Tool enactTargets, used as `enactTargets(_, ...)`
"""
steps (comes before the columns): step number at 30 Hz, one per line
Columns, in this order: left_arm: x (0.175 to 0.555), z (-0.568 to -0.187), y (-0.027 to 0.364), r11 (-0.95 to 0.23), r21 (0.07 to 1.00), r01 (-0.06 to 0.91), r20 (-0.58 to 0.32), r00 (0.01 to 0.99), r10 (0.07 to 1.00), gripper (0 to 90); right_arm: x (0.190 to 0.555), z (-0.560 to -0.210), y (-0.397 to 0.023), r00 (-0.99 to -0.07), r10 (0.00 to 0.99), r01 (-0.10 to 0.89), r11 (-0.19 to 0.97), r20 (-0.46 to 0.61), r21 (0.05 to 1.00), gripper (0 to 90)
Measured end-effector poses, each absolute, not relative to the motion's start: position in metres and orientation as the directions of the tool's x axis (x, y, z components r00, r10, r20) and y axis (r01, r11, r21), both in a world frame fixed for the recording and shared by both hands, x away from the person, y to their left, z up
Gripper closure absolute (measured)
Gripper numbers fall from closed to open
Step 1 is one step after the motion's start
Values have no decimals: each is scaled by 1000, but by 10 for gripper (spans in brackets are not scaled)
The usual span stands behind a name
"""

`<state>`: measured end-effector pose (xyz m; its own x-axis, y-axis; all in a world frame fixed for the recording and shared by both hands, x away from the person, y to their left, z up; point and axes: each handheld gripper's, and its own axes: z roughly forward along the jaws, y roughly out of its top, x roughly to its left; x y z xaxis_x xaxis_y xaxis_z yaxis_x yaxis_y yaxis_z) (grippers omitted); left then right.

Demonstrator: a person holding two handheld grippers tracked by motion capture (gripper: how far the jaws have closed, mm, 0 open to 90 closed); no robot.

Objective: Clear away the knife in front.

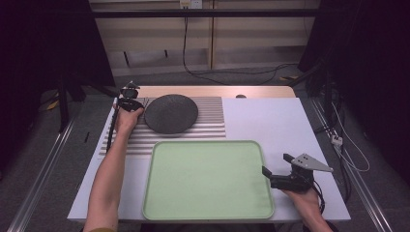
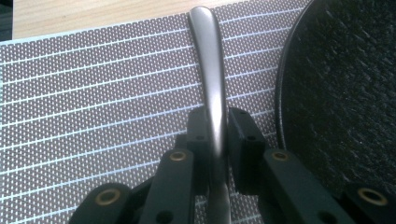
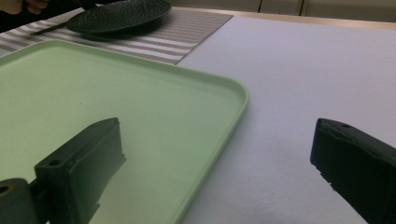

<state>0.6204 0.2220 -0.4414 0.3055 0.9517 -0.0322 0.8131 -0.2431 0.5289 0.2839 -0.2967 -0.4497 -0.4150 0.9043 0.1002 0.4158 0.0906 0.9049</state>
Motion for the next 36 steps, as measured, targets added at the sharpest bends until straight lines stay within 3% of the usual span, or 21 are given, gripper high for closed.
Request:
enactTargets(11, 618, -439, 226, -258, 515, 817, -39, 323, 946, 801, 284, -450, -296, -414, 905, 421, 91, 102, 903, 25)
enactTargets(36, 584, -400, 229, -279, 589, 758, -53, 380, 923, 801, 284, -449, -295, -424, 901, 415, 99, 96, 904, 25)
